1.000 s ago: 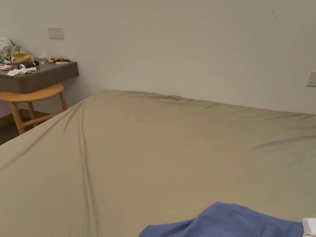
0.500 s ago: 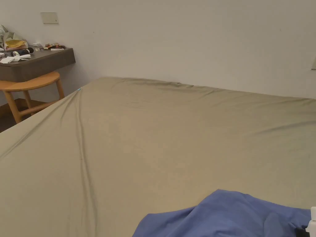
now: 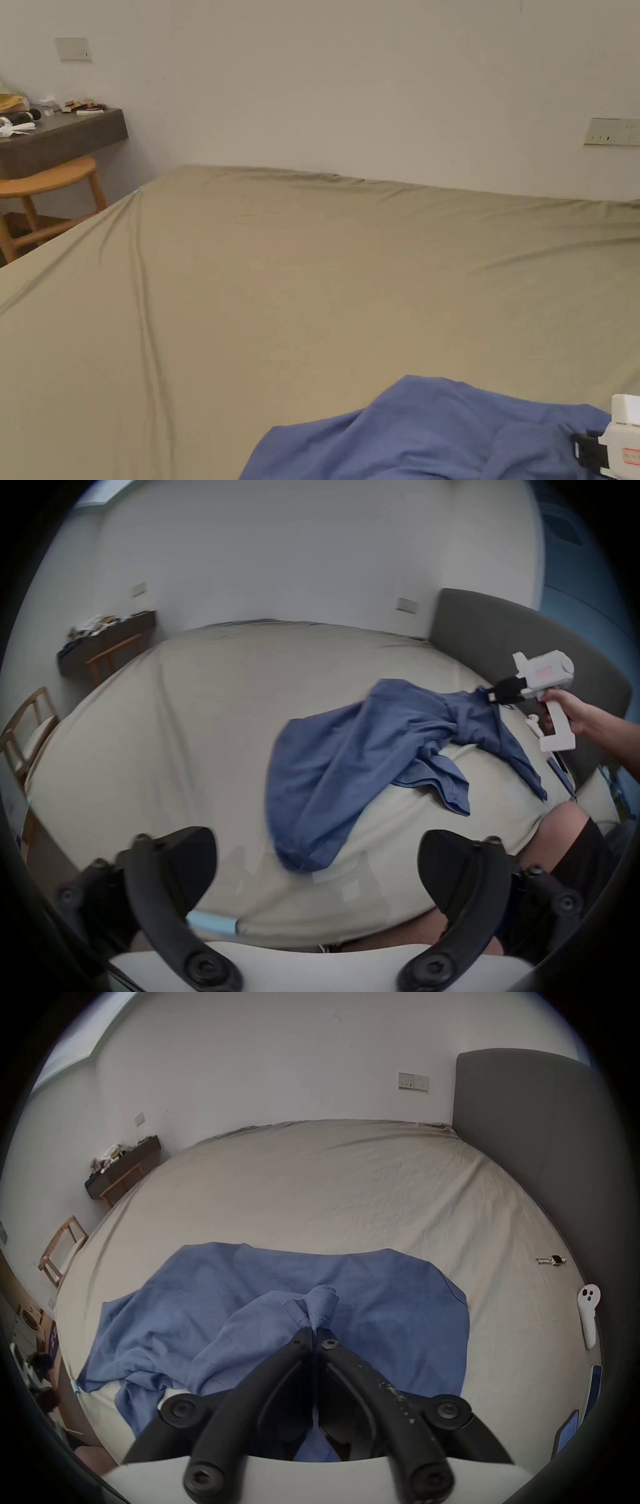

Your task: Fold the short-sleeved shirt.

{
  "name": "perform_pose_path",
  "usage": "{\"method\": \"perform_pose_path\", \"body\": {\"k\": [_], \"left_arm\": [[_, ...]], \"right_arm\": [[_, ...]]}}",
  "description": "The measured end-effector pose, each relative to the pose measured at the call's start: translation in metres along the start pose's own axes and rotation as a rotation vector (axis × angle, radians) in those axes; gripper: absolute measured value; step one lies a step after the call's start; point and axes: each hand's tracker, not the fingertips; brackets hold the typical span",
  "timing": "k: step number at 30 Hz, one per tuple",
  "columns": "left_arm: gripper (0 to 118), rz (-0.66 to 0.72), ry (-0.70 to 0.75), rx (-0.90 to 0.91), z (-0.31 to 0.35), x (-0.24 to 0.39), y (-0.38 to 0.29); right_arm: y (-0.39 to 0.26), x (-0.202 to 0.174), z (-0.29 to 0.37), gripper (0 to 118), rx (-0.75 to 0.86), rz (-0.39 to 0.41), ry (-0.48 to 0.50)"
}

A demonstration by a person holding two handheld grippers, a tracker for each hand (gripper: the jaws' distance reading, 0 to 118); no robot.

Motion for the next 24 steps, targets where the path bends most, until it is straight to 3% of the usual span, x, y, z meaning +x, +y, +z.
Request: {"method": "perform_pose_path", "body": {"k": [8, 10, 11, 13, 14, 16, 18, 21, 24], "left_arm": [[115, 0.015, 0.044, -0.17, -0.071, -0.003, -0.014], [79, 0.055, 0.056, -0.204, -0.081, -0.005, -0.016], [76, 0.054, 0.049, -0.202, -0.081, -0.003, -0.016], [1, 0.061, 0.037, -0.136, -0.071, -0.001, -0.01], [2, 0.069, 0.015, -0.126, -0.069, 0.002, -0.007], [2, 0.031, 0.105, -0.07, -0.06, 0.01, -0.003], [2, 0.045, 0.016, -0.107, -0.061, 0.009, 0.002], [2, 0.048, 0.054, -0.079, -0.052, 0.012, 0.008], [2, 0.141, 0.003, 0.003, -0.034, 0.007, 0.02]], "right_arm": [[0.001, 0.005, 0.015, 4, 0.015, 0.007, 0.028], [0.001, 0.005, 0.015, 4, 0.018, 0.012, 0.029], [0.0, 0.005, 0.016, 4, 0.019, 0.012, 0.032], [0.0, 0.006, 0.019, 4, 0.026, 0.005, 0.041], [0.0, 0.006, 0.019, 4, 0.025, 0.008, 0.043], [-0.001, 0.006, 0.02, 4, 0.03, 0.022, 0.035], [-0.001, 0.007, 0.02, 4, 0.029, 0.009, 0.044], [-0.002, 0.009, 0.024, 4, 0.031, 0.0, 0.047], [-0.002, 0.009, 0.041, 4, 0.07, -0.015, 0.057]]}}
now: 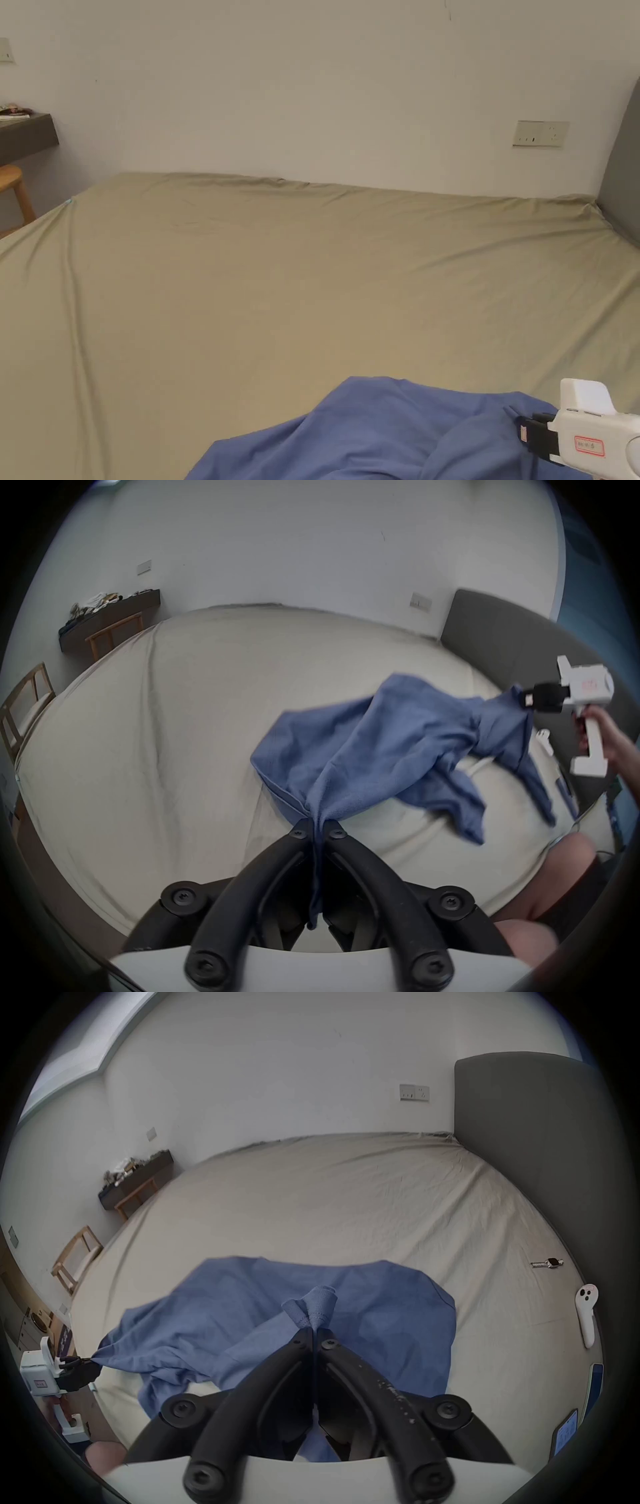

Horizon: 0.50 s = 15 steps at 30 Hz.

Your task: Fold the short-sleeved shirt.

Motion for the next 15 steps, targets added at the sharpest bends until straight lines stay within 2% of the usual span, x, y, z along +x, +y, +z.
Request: {"method": "perform_pose_path", "body": {"k": [2, 10, 15], "left_arm": [[2, -0.023, 0.0, 0.044, 0.018, 0.003, 0.017], [2, 0.009, -0.055, 0.386, 0.126, 0.018, 0.118], [2, 0.014, -0.054, 0.569, 0.205, 0.014, 0.178]], "right_arm": [[0.003, -0.001, 0.024, 4, 0.077, -0.029, 0.017], [0.023, -0.018, 0.187, 4, 0.409, -0.003, 0.08], [0.034, -0.01, 0.291, 4, 0.616, -0.074, 0.086]]}}
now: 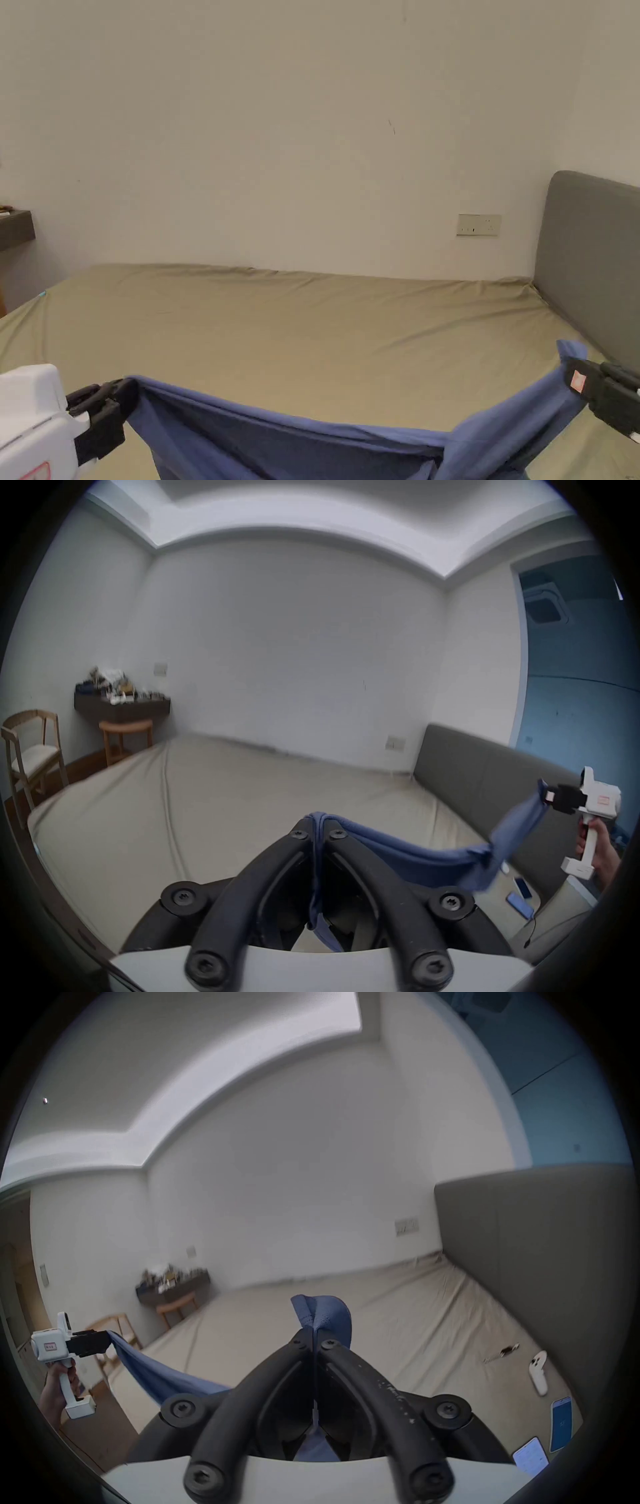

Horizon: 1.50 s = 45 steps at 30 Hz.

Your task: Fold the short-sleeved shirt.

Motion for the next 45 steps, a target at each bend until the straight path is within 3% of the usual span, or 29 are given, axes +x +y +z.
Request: {"method": "perform_pose_path", "body": {"k": [8, 12, 17, 25, 35, 45], "left_arm": [[2, -0.035, 0.064, 0.207, 0.081, -0.014, 0.11], [2, -0.023, 0.123, 0.32, 0.13, -0.026, 0.145], [2, -0.031, 0.165, 0.398, 0.188, -0.034, 0.173], [2, -0.08, 0.166, 0.483, 0.247, -0.037, 0.186], [2, -0.068, 0.151, 0.458, 0.205, -0.043, 0.195], [2, 0.005, 0.194, 0.266, 0.037, -0.05, 0.186]], "right_arm": [[0.086, -0.008, 0.135, 3, 0.276, -0.05, 0.012], [0.116, -0.009, 0.201, 3, 0.417, -0.027, -0.015], [0.133, 0.0, 0.269, 3, 0.572, -0.051, -0.021], [0.154, 0.003, 0.32, 3, 0.653, -0.039, -0.02], [0.175, 0.001, 0.279, 3, 0.598, -0.022, 0.001], [0.209, 0.024, 0.103, 3, 0.375, -0.033, -0.036]]}}
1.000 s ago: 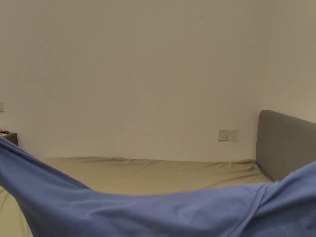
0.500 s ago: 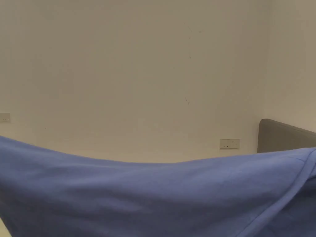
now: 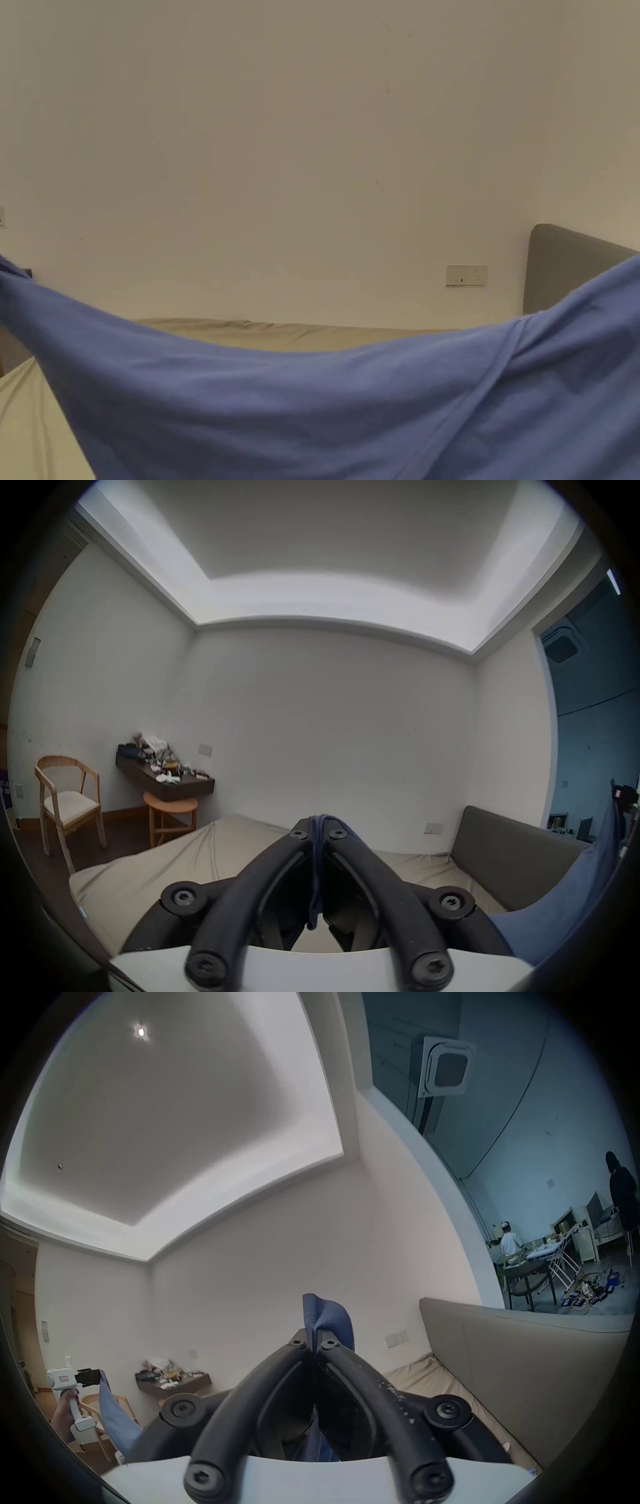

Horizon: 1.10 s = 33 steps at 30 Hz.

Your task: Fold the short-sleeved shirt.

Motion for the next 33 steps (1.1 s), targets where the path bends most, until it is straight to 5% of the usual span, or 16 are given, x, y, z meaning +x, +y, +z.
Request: {"method": "perform_pose_path", "body": {"k": [12, 20, 22, 33], "left_arm": [[2, 0.006, -0.034, -0.139, -0.266, 0.051, -0.061], [2, -0.019, -0.04, -0.164, -0.42, 0.078, -0.101], [2, -0.02, -0.071, -0.154, -0.444, 0.087, -0.105], [2, -0.022, -0.142, -0.255, -0.444, 0.097, -0.177]], "right_arm": [[-0.075, 0.035, -0.268, 3, -0.092, -0.062, -0.106], [-0.108, 0.062, -0.404, 3, -0.12, 0.01, -0.199], [-0.115, 0.061, -0.426, 3, -0.118, 0.057, -0.237], [-0.19, 0.081, -0.424, 3, -0.211, 0.008, -0.203]]}}
